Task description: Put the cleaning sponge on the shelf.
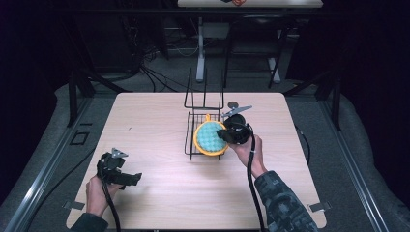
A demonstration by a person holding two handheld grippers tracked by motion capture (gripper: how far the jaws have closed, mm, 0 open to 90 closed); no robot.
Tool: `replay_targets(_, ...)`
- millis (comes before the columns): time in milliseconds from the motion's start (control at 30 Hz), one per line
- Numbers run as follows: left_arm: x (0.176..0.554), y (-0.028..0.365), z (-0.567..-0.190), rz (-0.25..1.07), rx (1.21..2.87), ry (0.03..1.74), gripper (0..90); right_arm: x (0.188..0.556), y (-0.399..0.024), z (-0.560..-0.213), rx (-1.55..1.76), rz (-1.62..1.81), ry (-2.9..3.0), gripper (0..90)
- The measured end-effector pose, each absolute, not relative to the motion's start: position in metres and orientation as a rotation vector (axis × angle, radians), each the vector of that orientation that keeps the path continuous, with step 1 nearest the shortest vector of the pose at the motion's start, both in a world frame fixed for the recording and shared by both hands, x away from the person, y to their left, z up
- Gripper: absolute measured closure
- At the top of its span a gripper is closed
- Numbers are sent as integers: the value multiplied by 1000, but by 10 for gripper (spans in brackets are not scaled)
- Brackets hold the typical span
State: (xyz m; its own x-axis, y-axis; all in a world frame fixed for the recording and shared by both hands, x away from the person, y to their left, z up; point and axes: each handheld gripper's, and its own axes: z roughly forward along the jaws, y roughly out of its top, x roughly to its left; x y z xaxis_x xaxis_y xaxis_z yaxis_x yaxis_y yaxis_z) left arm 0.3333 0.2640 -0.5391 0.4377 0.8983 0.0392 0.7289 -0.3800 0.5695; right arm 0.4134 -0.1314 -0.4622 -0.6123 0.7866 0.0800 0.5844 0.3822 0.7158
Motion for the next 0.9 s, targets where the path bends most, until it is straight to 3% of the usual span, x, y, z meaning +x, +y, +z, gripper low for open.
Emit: replay_targets(900, 333, 263, -539, 481, 2225, 1361, 0, 414, -125, -473, 1261, 1080, 2326, 885)
